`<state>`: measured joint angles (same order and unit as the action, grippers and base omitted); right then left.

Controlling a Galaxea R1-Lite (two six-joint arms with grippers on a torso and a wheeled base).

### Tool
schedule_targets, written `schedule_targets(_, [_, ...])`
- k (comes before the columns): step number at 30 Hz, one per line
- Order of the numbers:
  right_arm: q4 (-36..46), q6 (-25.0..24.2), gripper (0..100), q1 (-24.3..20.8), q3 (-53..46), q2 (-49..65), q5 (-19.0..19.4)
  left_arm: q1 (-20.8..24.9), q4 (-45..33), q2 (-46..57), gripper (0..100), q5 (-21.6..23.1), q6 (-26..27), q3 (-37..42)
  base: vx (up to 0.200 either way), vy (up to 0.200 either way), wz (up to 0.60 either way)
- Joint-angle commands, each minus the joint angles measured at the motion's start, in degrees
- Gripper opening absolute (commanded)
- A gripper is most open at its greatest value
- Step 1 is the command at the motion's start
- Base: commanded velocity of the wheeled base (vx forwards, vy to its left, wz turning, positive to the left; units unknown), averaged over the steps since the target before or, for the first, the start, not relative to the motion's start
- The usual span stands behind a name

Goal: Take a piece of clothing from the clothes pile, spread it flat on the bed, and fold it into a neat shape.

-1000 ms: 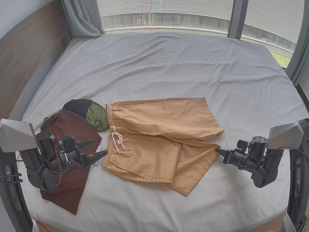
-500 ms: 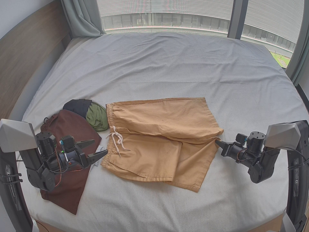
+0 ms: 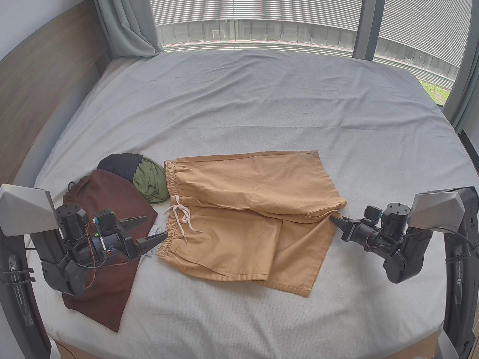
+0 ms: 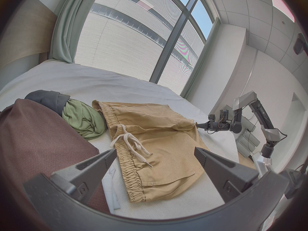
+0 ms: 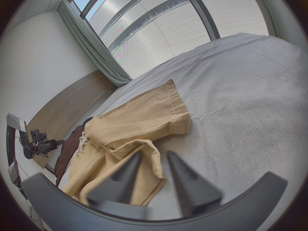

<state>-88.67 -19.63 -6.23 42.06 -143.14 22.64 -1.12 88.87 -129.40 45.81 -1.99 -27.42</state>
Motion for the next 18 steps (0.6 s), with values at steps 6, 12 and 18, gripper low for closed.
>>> schedule_targets(6, [0.3, 0.3, 100, 0.8, -6.8, 5.8, 3.0, 0.1, 0.0, -0.1, 100, 0.0, 0.0, -0.1, 0.000, 0.000, 0.00])
schedule_targets(12, [0.4, 1.0, 100, 1.4, -15.3, 9.3, 8.6, 0.1, 0.0, -0.1, 100, 0.0, 0.0, -0.1, 0.000, 0.000, 0.00])
schedule_targets(18, [0.4, 1.1, 100, -0.5, -19.7, 8.8, 9.5, 0.2, 0.1, -0.2, 100, 0.1, 0.1, -0.1, 0.000, 0.000, 0.00])
